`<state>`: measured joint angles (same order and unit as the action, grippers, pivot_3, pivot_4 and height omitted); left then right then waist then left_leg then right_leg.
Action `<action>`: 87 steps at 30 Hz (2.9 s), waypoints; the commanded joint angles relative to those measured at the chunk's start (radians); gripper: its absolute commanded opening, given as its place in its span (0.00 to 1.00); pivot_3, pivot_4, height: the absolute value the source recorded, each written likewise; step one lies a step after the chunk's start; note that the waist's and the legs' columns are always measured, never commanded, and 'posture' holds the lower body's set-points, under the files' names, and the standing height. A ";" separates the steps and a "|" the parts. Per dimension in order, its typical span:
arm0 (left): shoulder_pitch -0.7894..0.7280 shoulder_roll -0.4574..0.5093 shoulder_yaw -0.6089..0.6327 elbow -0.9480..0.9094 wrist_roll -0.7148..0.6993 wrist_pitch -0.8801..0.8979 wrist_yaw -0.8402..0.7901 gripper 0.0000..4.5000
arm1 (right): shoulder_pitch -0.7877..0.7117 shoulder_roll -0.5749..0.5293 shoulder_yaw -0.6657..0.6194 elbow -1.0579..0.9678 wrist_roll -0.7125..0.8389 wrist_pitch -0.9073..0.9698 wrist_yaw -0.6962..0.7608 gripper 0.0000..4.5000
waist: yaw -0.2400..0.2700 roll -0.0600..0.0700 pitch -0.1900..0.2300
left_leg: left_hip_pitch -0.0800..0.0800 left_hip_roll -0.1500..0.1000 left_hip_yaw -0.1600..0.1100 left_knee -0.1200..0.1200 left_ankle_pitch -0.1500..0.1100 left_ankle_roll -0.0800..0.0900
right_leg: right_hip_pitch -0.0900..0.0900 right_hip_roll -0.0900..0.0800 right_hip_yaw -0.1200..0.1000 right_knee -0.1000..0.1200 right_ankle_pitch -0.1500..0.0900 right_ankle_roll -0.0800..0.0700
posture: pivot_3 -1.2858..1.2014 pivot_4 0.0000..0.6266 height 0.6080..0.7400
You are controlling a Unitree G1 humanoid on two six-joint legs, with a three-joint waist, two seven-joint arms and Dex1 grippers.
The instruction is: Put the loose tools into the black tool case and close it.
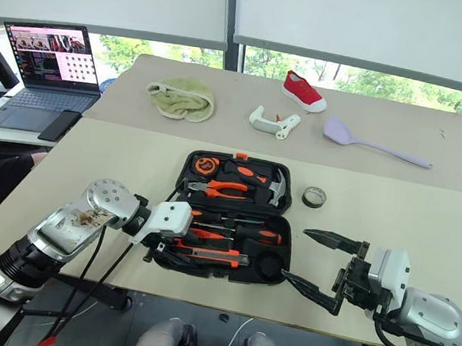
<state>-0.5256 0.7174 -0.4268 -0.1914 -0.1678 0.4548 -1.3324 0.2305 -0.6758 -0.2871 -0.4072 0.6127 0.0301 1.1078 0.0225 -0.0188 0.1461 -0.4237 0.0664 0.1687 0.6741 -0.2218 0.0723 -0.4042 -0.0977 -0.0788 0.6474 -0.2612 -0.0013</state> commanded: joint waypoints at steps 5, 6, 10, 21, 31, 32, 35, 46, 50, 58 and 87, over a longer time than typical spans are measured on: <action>-0.008 -0.090 0.109 0.083 -0.086 -0.126 0.017 0.82 | -0.021 -0.005 0.001 -0.022 0.011 0.017 -0.013 1.00 | 0.000 0.000 0.000 | -0.001 0.000 0.000 0.002 0.000 0.001 | -0.001 0.000 0.000 0.000 0.000 0.000 | 0.52 0.24 0.97; -0.015 -0.097 0.144 0.084 -0.127 -0.130 0.000 0.82 | -0.022 -0.004 0.002 -0.021 0.010 0.018 -0.015 1.00 | -0.001 0.000 0.000 | -0.002 0.000 0.000 0.002 -0.001 0.001 | -0.001 0.000 0.000 0.000 0.000 0.000 | 0.52 0.24 0.97; -0.015 -0.084 0.217 0.110 -0.188 -0.179 -0.045 0.82 | -0.026 -0.001 0.005 -0.018 0.006 0.021 -0.020 1.00 | -0.009 0.000 0.000 | -0.001 0.001 0.000 0.002 0.000 0.000 | -0.001 0.001 0.000 0.001 0.000 0.000 | 0.52 0.24 0.97; 0.111 -0.086 0.154 0.112 -0.126 -0.253 -0.054 0.14 | -0.017 0.013 0.019 -0.023 -0.005 0.012 -0.049 1.00 | -0.009 0.000 0.000 | -0.001 0.001 0.000 0.002 0.000 0.000 | 0.000 0.001 0.000 0.001 0.000 0.000 | 0.52 0.24 0.97; 0.195 -0.091 0.046 0.138 0.013 -0.183 0.077 0.02 | -0.002 0.012 0.014 -0.042 -0.004 0.017 -0.078 1.00 | -0.009 0.006 -0.004 | 0.001 0.001 0.000 0.002 -0.001 0.001 | 0.001 -0.001 0.000 0.001 0.001 0.000 | 0.52 0.24 0.97; 0.195 -0.096 0.047 0.147 0.014 -0.157 0.094 0.02 | -0.003 0.011 0.015 -0.042 -0.003 0.018 -0.080 1.00 | -0.008 0.006 -0.004 | 0.002 0.001 0.000 0.002 -0.001 0.001 | 0.001 -0.001 0.001 0.001 0.001 0.000 | 0.52 0.24 0.97; 0.192 -0.119 0.062 0.153 -0.014 -0.086 0.131 0.02 | -0.004 0.012 0.020 -0.046 -0.003 0.020 -0.086 1.00 | -0.007 0.008 -0.006 | 0.005 0.000 0.000 0.002 -0.001 0.002 | 0.001 -0.002 0.001 0.000 0.001 0.001 | 0.52 0.24 0.97; 0.171 -0.143 0.155 0.104 -0.116 -0.177 0.101 0.02 | 0.006 0.008 0.013 -0.050 0.012 0.025 -0.086 1.00 | -0.009 0.009 -0.007 | 0.001 0.000 0.000 0.002 -0.002 0.001 | 0.000 -0.003 0.004 0.001 0.001 0.001 | 0.52 0.24 0.97; 0.167 -0.149 0.143 0.113 -0.094 -0.158 0.128 0.02 | -0.001 0.013 0.023 -0.046 0.010 0.025 -0.090 1.00 | -0.008 0.009 -0.006 | 0.001 0.000 0.000 0.003 -0.002 0.002 | 0.000 -0.002 0.003 0.001 0.002 0.001 | 0.52 0.24 0.97; 0.173 -0.130 0.065 0.119 -0.001 -0.035 0.201 0.02 | -0.010 0.014 0.034 -0.037 0.006 0.027 -0.089 1.00 | -0.007 0.009 -0.007 | 0.002 0.000 0.000 0.003 -0.002 0.002 | 0.001 -0.003 0.003 0.000 0.002 0.002 | 0.52 0.24 0.97; 0.394 -0.046 0.765 0.181 -0.509 -0.265 0.086 0.98 | -0.029 -0.031 -0.136 0.188 -0.154 0.153 -0.347 1.00 | -0.030 0.008 -0.003 | 0.002 0.000 0.001 0.001 -0.007 -0.005 | -0.005 -0.011 0.002 -0.001 0.001 0.002 | 0.52 0.24 0.97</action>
<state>-0.1262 0.6571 0.3388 0.0189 -0.6530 0.1786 -1.2296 0.2603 -0.6321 -0.4375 -0.1709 0.5029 0.0780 0.8144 -0.0071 -0.0112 0.1433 -0.4226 0.0652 0.1700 0.6748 -0.2289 0.0676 -0.4098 -0.1093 -0.0766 0.6465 -0.2611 -0.0014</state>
